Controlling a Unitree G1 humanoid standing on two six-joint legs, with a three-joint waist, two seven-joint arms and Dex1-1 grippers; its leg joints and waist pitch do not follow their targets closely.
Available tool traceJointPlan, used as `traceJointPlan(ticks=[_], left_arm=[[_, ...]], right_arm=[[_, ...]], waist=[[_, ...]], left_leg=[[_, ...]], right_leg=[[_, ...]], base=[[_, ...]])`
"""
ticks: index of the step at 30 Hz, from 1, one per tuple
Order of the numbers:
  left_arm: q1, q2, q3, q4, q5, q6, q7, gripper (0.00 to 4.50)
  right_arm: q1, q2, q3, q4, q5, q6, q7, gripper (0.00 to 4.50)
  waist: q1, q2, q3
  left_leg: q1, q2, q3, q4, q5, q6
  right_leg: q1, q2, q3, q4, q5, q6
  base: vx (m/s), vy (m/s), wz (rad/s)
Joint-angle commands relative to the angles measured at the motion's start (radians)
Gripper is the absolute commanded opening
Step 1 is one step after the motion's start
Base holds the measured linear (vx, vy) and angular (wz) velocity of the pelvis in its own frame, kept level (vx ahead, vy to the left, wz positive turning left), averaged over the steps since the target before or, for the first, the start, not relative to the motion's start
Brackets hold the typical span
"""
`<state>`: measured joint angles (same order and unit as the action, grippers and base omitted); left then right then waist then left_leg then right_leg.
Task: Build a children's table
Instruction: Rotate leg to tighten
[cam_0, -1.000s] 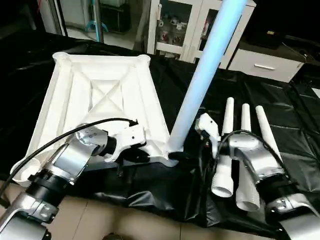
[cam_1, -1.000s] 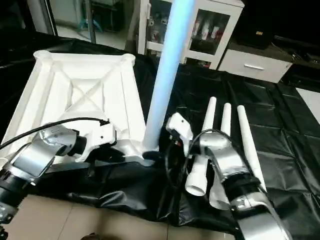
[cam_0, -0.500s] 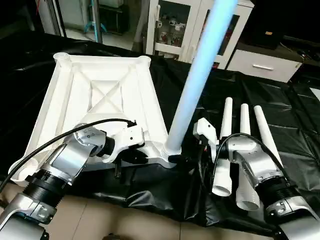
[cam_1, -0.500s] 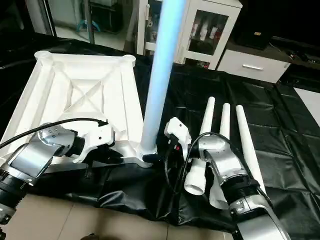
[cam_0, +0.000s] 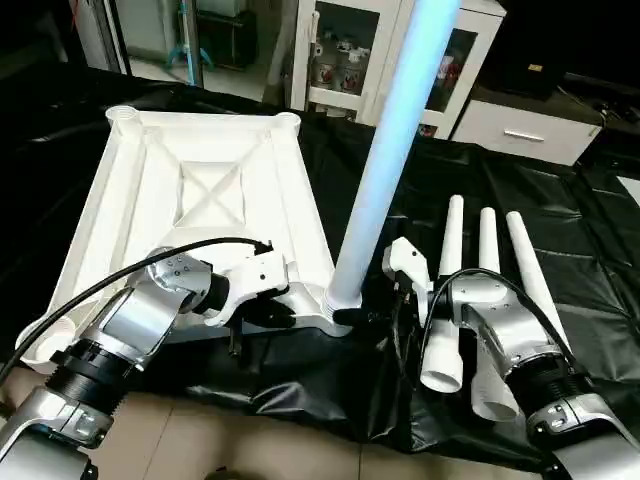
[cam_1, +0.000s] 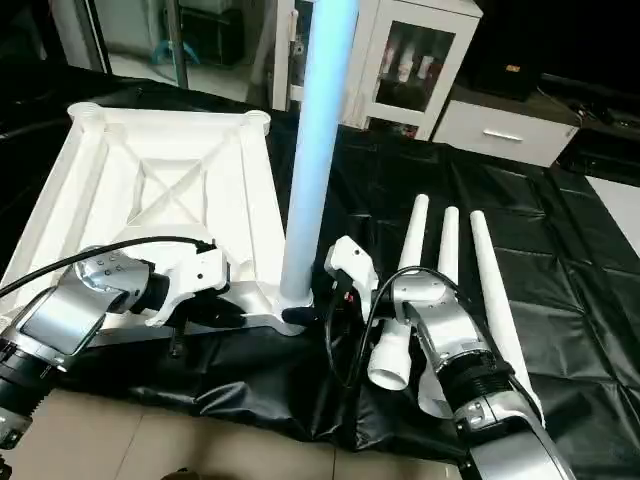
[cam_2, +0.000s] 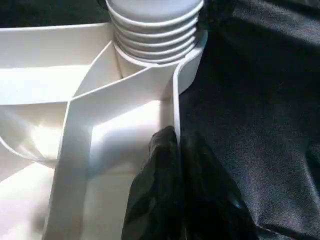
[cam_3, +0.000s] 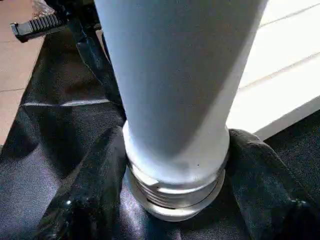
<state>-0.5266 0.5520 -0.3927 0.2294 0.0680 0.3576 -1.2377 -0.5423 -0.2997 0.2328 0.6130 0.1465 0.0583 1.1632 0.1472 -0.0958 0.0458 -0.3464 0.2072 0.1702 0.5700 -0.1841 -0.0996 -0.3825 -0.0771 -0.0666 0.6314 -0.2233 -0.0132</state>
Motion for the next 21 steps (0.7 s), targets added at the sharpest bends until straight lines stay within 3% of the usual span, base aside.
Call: traceJointPlan(ticks=[1,4,5,6,7,9,11,15,17,21], left_arm=[[0.049,-0.004,-0.105,0.029,0.036,0.024,-0.042,0.0],[0.048,-0.01,-0.101,0.035,0.044,0.026,-0.021,0.0],[0.046,-0.018,-0.098,0.041,0.048,0.026,-0.007,0.0],[0.039,-0.033,-0.092,0.055,0.052,0.029,0.017,0.0],[0.022,-0.066,-0.077,0.088,0.062,0.035,0.076,0.0],[0.0,-0.103,-0.063,0.125,0.075,0.051,0.142,0.0],[-0.017,-0.128,-0.057,0.149,0.085,0.069,0.182,0.0],[-0.066,-0.199,-0.033,0.222,0.112,0.109,0.312,0.0],[-0.091,-0.236,-0.021,0.261,0.125,0.115,0.376,0.0],[-0.136,-0.303,-0.012,0.341,0.159,0.104,0.495,0.0]], right_arm=[[0.011,0.007,-0.006,0.007,0.0,-0.007,-0.008,2.69],[0.008,0.034,-0.03,0.05,-0.014,-0.015,-0.108,2.69],[0.0,0.049,-0.043,0.083,-0.027,-0.023,-0.171,2.69],[-0.007,0.064,-0.055,0.117,-0.041,-0.03,-0.241,2.69],[-0.012,0.089,-0.07,0.159,-0.054,-0.032,-0.335,2.68],[-0.017,0.12,-0.086,0.198,-0.065,-0.03,-0.437,2.67],[-0.023,0.144,-0.099,0.224,-0.069,-0.021,-0.51,2.67],[-0.06,0.212,-0.135,0.311,-0.08,0.0,-0.737,2.67],[-0.086,0.251,-0.148,0.361,-0.083,-0.003,-0.852,2.67],[-0.146,0.346,-0.194,0.459,-0.059,-0.005,-1.08,2.67]], waist=[[0.0,0.021,-0.056],[-0.001,0.021,-0.055],[-0.003,0.024,-0.05],[-0.007,0.023,-0.044],[-0.012,0.025,-0.036],[-0.014,0.025,-0.034],[-0.015,0.024,-0.033],[-0.021,0.029,-0.033],[-0.027,0.034,-0.035],[-0.041,0.037,-0.036]], left_leg=[[0.008,0.027,-0.003,-0.064,-0.136,0.008],[0.009,0.027,-0.003,-0.065,-0.144,0.004],[0.009,0.028,-0.004,-0.07,-0.179,-0.005],[0.008,0.028,-0.006,-0.077,-0.234,-0.022],[0.011,0.029,-0.011,-0.085,-0.318,-0.042],[0.026,0.03,-0.02,-0.086,-0.412,-0.057],[0.027,0.029,-0.025,-0.09,-0.431,-0.059],[0.034,0.027,-0.032,-0.092,-0.482,-0.065],[0.031,0.028,-0.036,-0.095,-0.488,-0.067],[0.038,0.024,-0.035,-0.097,-0.526,-0.067]], right_leg=[[0.043,-0.067,0.045,-0.059,0.023,-0.232],[0.042,-0.067,0.046,-0.061,0.009,-0.229],[0.039,-0.069,0.045,-0.067,-0.044,-0.223],[0.039,-0.072,0.047,-0.076,-0.133,-0.207],[0.036,-0.075,0.047,-0.089,-0.28,-0.175],[0.027,-0.086,0.049,-0.111,-0.48,-0.124],[0.024,-0.087,0.048,-0.119,-0.537,-0.099],[0.016,-0.086,0.04,-0.128,-0.591,-0.074],[0.019,-0.084,0.039,-0.126,-0.544,-0.081],[0.01,-0.079,0.038,-0.127,-0.484,-0.093]], base=[[0.0,0.0,0.0],[0.0,0.0,0.0],[0.0,0.0,0.0],[0.0,0.0,0.0],[0.0,0.0,0.0],[0.0,0.0,0.0],[0.0,0.0,0.0],[0.0,0.0,0.0],[0.0,0.0,0.0],[0.0,0.0,0.0]])
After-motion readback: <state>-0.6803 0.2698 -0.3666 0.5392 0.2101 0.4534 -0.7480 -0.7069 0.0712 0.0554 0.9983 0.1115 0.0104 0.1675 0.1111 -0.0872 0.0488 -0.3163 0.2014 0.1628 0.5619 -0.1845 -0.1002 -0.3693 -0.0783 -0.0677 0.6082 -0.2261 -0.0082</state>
